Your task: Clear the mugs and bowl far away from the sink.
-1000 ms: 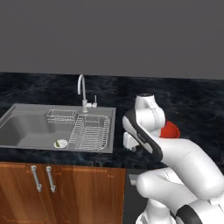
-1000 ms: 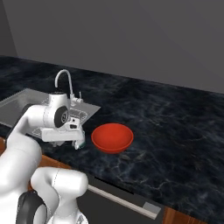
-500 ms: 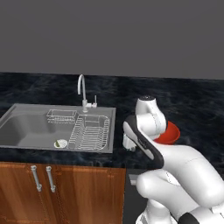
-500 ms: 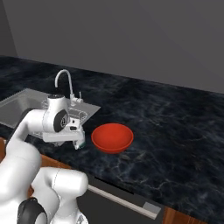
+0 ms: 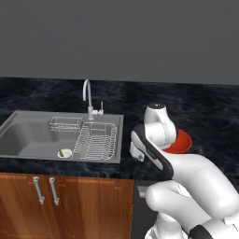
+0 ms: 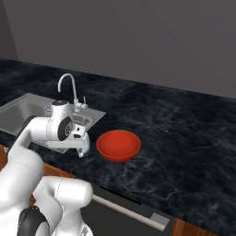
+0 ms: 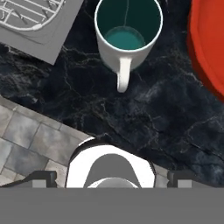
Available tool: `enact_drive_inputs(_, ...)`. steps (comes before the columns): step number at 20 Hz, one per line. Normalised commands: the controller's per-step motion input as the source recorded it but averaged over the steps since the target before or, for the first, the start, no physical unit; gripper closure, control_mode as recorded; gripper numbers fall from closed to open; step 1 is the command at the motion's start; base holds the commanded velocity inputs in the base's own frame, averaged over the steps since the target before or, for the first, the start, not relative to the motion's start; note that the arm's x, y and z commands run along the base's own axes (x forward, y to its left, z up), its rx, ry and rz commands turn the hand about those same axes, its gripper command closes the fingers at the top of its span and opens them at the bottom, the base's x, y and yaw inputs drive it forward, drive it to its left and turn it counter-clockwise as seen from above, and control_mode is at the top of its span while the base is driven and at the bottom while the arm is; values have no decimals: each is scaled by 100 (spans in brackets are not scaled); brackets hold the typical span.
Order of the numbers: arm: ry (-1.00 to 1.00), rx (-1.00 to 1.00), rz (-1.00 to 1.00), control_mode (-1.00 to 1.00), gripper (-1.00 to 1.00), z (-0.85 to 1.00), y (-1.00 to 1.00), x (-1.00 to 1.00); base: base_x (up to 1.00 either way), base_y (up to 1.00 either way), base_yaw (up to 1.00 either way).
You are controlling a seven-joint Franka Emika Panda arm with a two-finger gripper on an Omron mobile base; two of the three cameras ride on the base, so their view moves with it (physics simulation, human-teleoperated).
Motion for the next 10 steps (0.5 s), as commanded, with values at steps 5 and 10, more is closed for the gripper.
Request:
enact_drive_inputs(5,-7,0,-10,-100,-100,-3,0,15,0,0,0)
enact_drive_inputs(10,-3,0,-7,-100,-100,-16,0,24,0,0,0)
